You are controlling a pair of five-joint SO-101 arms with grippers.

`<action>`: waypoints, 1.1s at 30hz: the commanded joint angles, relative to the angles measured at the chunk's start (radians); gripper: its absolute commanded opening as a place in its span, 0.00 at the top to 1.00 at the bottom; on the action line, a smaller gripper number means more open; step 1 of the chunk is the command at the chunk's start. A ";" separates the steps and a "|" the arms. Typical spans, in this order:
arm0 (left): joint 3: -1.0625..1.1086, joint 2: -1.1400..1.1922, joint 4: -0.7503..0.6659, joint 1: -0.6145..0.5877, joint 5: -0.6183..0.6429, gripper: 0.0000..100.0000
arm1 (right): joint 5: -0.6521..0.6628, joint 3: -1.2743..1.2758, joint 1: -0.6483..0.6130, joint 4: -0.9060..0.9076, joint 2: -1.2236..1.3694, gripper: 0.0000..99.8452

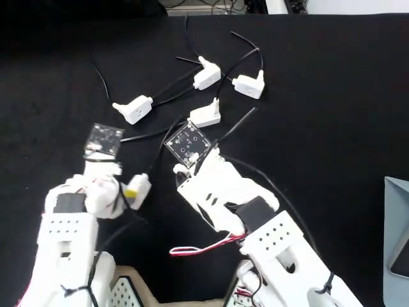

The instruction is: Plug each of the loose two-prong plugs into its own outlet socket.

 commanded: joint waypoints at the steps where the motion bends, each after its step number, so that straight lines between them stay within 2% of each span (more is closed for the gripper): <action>1: -0.010 0.043 -0.072 -0.101 -0.061 0.70 | 0.006 -0.056 0.017 0.002 -0.004 0.99; 8: -0.038 0.061 -0.084 -0.111 -0.054 0.71 | 0.005 -0.056 0.015 0.000 -0.004 0.99; 15: -0.180 -0.106 0.132 -0.159 0.005 0.70 | 0.005 -0.062 -0.037 -0.028 0.015 0.99; 19: -0.183 -0.245 0.189 -0.234 0.011 0.71 | 0.005 -0.127 -0.101 -0.028 0.142 0.99; 23: -0.088 -0.351 0.146 -0.375 0.069 0.71 | 0.005 -0.229 -0.183 -0.028 0.311 0.99; 27: 0.031 -0.391 0.063 -0.496 0.072 0.71 | 0.005 -0.328 -0.239 -0.028 0.444 0.99; 33: 0.170 -0.399 -0.058 -0.585 0.074 0.71 | 0.005 -0.461 -0.298 -0.028 0.607 0.99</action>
